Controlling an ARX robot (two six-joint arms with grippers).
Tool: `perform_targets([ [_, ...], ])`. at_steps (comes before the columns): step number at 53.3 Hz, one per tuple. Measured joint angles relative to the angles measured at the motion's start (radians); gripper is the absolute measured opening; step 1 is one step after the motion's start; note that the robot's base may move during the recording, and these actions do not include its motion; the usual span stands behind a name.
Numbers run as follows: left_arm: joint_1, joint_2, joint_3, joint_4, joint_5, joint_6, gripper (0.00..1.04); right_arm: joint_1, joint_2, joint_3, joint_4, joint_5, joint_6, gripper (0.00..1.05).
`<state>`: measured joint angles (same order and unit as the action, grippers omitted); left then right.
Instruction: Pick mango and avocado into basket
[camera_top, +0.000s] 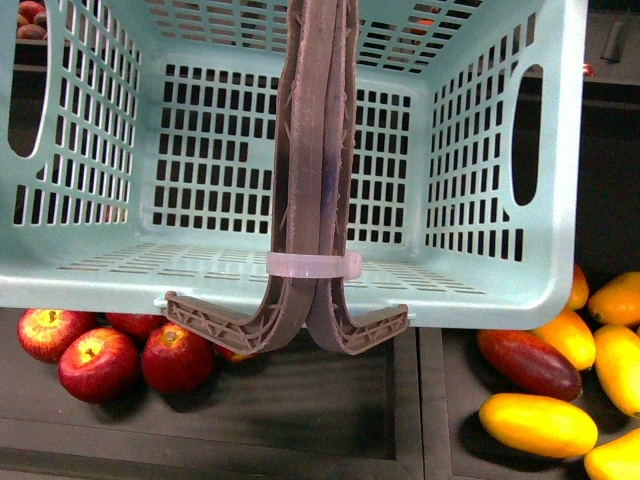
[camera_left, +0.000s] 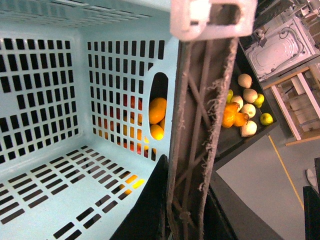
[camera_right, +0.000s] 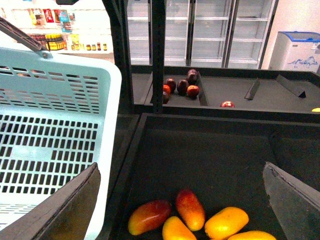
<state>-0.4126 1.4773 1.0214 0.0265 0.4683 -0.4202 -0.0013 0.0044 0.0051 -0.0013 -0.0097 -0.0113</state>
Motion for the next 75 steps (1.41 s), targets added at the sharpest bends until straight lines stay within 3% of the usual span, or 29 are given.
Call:
perform_targets([
  [28,0.0,0.0,0.0,0.0,-0.002,0.0,0.13,0.0,0.0,0.0,0.0,0.0,0.0,0.97],
  [32,0.0,0.0,0.0,0.0,0.0,0.0,0.13,-0.007,0.051,0.023,-0.046,0.034,0.044,0.97],
  [41,-0.002,0.0,0.0,0.0,0.004,0.0,0.13,-0.216,0.579,0.16,0.212,-0.042,0.02,0.97],
  [47,-0.002,0.0,0.0,0.0,0.005,0.0,0.13,-0.277,0.875,0.254,0.336,-0.069,-0.055,0.97],
  [59,-0.001,0.0,0.0,0.0,-0.001,0.0,0.13,-0.315,1.409,0.387,0.468,-0.177,-0.277,0.97],
  [75,-0.001,0.0,0.0,0.0,0.004,0.0,0.13,-0.291,1.773,0.483,0.485,-0.363,-0.449,0.97],
])
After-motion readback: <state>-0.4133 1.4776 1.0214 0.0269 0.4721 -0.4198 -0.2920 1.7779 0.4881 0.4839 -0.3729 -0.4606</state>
